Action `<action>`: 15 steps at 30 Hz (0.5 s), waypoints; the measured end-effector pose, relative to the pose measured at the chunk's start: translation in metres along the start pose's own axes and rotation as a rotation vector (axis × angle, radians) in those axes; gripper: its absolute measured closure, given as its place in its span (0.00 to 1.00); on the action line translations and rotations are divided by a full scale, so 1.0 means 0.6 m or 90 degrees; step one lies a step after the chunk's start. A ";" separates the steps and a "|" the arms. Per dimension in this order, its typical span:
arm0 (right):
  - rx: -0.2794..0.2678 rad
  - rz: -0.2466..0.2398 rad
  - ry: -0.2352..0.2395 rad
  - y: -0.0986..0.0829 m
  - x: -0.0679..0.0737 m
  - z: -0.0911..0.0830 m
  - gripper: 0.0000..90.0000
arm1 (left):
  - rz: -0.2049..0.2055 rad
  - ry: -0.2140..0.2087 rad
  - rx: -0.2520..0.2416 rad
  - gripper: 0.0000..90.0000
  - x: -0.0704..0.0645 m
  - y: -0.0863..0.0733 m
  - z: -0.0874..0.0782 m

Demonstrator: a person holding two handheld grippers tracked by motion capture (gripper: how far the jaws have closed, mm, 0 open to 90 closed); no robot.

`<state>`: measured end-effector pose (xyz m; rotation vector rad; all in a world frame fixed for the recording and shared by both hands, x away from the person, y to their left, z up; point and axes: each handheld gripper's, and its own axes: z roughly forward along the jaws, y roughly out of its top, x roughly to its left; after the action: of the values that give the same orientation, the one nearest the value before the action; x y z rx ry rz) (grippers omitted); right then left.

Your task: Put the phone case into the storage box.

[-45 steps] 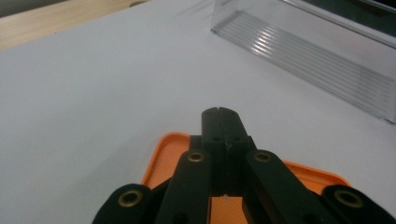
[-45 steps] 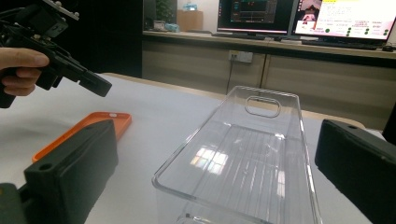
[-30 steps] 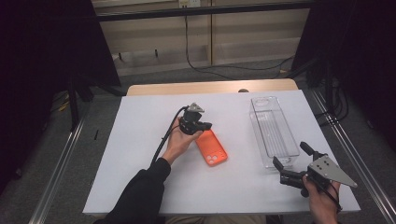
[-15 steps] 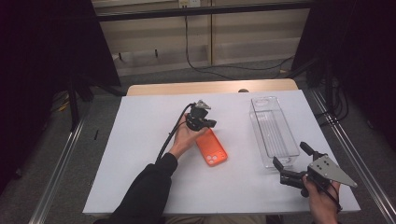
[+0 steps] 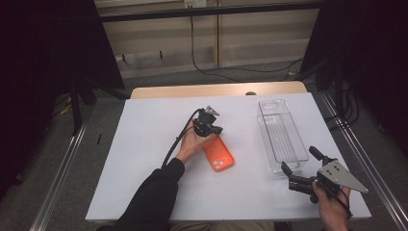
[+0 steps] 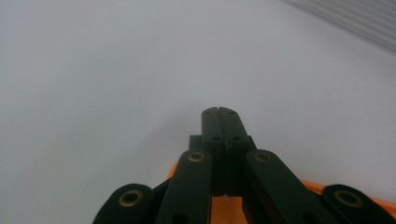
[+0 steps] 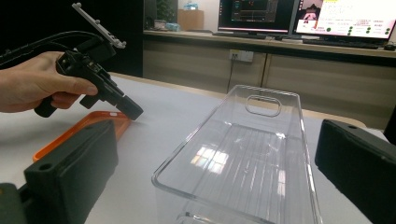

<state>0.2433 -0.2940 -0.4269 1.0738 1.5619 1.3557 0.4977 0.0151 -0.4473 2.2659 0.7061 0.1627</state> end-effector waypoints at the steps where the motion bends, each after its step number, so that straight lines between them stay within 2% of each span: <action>1: 0.000 0.000 0.000 0.000 0.000 0.000 0.00 | 0.002 0.001 0.002 1.00 0.000 0.000 0.000; 3: 0.000 -0.001 0.003 0.000 0.000 0.000 0.00 | 0.005 0.018 0.003 1.00 -0.001 0.000 -0.002; 8: 0.000 0.001 0.002 0.000 0.000 0.000 0.00 | 0.011 0.015 0.014 1.00 0.001 -0.001 -0.005; 15: 0.001 0.000 0.001 -0.001 0.000 0.001 0.00 | 0.004 0.015 0.006 1.00 0.003 -0.009 -0.010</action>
<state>0.2437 -0.2940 -0.4273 1.0734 1.5648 1.3552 0.4951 0.0229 -0.4467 2.2788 0.7136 0.1901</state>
